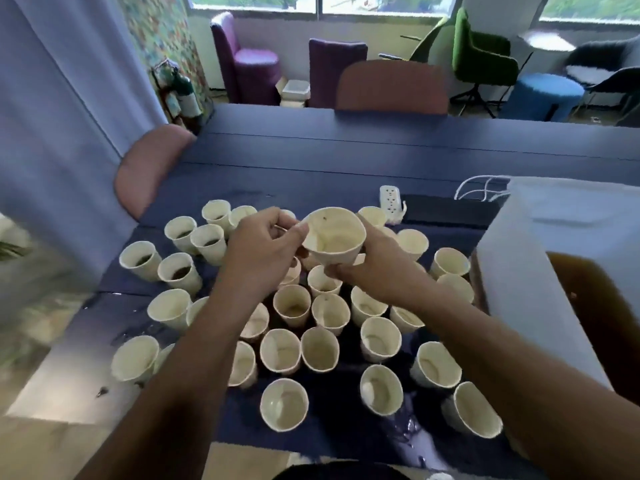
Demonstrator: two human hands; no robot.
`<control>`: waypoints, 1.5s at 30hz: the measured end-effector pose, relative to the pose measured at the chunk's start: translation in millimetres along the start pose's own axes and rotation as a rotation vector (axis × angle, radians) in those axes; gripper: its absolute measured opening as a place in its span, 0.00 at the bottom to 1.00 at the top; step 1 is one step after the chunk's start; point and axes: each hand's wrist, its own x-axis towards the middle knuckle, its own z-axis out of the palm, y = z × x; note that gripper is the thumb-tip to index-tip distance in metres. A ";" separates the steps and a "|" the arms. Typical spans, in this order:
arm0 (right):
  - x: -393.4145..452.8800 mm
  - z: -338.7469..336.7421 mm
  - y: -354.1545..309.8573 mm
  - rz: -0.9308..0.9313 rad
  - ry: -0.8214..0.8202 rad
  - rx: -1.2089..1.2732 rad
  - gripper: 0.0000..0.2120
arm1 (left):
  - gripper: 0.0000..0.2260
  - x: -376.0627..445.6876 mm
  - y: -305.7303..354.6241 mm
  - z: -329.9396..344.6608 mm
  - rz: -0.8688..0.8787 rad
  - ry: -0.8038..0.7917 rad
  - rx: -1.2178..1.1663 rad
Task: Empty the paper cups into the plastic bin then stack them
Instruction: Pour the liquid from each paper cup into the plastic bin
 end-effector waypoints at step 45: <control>187.0 292.5 -83.7 0.164 -0.523 -0.177 0.14 | 0.10 -23.1 -241.5 -157.3 -0.452 0.465 0.044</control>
